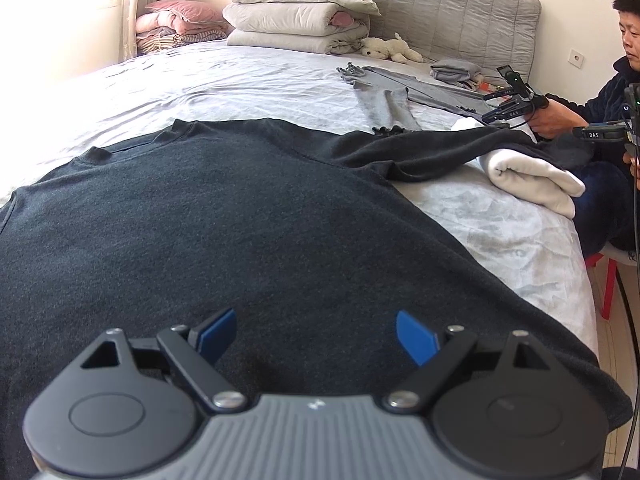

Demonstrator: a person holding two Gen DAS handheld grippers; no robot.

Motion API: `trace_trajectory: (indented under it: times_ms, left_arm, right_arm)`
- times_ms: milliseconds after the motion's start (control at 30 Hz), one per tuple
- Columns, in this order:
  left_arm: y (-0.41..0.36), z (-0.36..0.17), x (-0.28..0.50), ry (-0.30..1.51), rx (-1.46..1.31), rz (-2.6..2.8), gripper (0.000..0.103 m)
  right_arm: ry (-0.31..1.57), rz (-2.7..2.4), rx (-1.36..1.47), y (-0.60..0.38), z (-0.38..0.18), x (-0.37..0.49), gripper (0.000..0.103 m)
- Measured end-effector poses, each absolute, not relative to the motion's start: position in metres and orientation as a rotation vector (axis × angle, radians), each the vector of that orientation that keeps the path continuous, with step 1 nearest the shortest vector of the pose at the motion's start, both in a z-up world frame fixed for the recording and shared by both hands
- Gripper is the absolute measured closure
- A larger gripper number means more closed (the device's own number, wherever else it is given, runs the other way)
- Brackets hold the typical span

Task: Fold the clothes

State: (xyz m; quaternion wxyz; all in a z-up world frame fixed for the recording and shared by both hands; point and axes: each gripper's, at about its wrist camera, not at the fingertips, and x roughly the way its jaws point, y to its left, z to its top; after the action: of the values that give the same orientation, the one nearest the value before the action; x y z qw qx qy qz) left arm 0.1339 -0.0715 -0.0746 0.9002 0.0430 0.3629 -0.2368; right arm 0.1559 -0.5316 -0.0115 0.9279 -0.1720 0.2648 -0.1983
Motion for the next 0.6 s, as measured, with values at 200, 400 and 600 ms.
trace_trajectory:
  times_ms: [200, 400, 600]
  left_arm:
    - [-0.054, -0.060, 0.104, 0.716, 0.030, -0.447, 0.014]
    - [-0.036, -0.054, 0.071, 0.676, 0.042, -0.370, 0.010]
    - [-0.019, -0.088, 0.062, 0.686, 0.155, -0.193, 0.007]
  right_arm:
    - [0.362, 0.378, -0.090, -0.473, 0.013, 0.118, 0.028]
    - [0.427, 0.727, -0.221, -0.319, -0.037, 0.135, 0.025]
    - [0.555, 0.726, -0.383, -0.229, -0.111, 0.154, 0.000]
